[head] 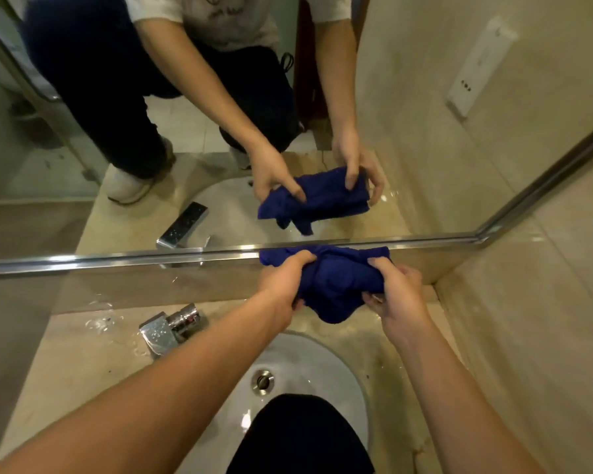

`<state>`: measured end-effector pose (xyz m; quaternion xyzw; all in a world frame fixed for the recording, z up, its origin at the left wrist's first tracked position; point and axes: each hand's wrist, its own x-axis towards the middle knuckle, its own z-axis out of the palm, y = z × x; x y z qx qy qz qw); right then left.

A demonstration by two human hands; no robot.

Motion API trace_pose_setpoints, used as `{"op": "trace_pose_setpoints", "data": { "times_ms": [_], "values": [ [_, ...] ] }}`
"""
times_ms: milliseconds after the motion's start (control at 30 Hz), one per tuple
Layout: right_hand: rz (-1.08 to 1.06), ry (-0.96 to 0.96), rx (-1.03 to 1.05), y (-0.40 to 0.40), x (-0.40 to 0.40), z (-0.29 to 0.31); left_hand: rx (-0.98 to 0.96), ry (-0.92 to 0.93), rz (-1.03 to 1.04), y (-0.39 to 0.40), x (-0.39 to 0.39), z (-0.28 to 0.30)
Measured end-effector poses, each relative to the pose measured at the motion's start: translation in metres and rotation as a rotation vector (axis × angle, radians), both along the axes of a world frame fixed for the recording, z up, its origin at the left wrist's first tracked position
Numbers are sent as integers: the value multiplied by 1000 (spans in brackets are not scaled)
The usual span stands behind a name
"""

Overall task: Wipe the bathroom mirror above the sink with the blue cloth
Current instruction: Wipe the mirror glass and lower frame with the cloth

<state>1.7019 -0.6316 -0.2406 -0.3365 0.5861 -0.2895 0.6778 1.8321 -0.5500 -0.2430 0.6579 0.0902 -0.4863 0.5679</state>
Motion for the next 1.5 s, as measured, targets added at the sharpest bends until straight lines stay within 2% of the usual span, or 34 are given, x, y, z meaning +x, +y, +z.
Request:
{"op": "trace_pose_setpoints", "data": {
  "times_ms": [100, 200, 333, 467, 533, 600, 667, 733, 800, 867, 1000, 1033, 1167, 1300, 1367, 1500],
  "values": [
    [263, -38, 89, 18, -5, 10, 58, -254, -102, 25, 21, 13],
    [466, -21, 36, 35, -6, 15, -44, -306, -189, 46, 35, 35],
    [429, 169, -463, 44, 2, 9, -128, -436, -275, 68, 51, 40],
    [278, 249, -869, 58, 16, 15, -161, -309, -211, 77, 61, 27],
    [244, 242, -984, 60, 22, 26, -172, -233, -188, 72, 60, 22],
    [264, 183, -943, 60, 28, 41, -162, -142, -173, 66, 60, 18],
    [285, 212, -951, 57, 31, 53, -171, -54, -177, 62, 62, 12],
    [338, 249, -985, 57, 32, 65, -151, -62, -245, 62, 63, 4],
    [387, 237, -972, 58, 33, 78, -211, -177, -367, 62, 61, -2],
    [399, 194, -937, 60, 30, 93, -374, -315, -508, 57, 58, 1],
    [313, -6, -752, 59, 14, 122, -657, -684, -879, 40, 54, 16],
    [297, -39, -709, 58, 9, 127, -704, -656, -910, 37, 52, 20],
    [227, -52, -612, 58, -10, 132, -822, -200, -889, 29, 49, 30],
    [56, -15, -537, 65, -26, 115, -774, 248, -774, 20, 47, 26],
    [19, 50, -505, 69, -34, 107, -738, 306, -763, 15, 46, 22],
    [-88, 120, -435, 74, -42, 99, -794, 335, -664, 9, 38, 19]
  ]
}}
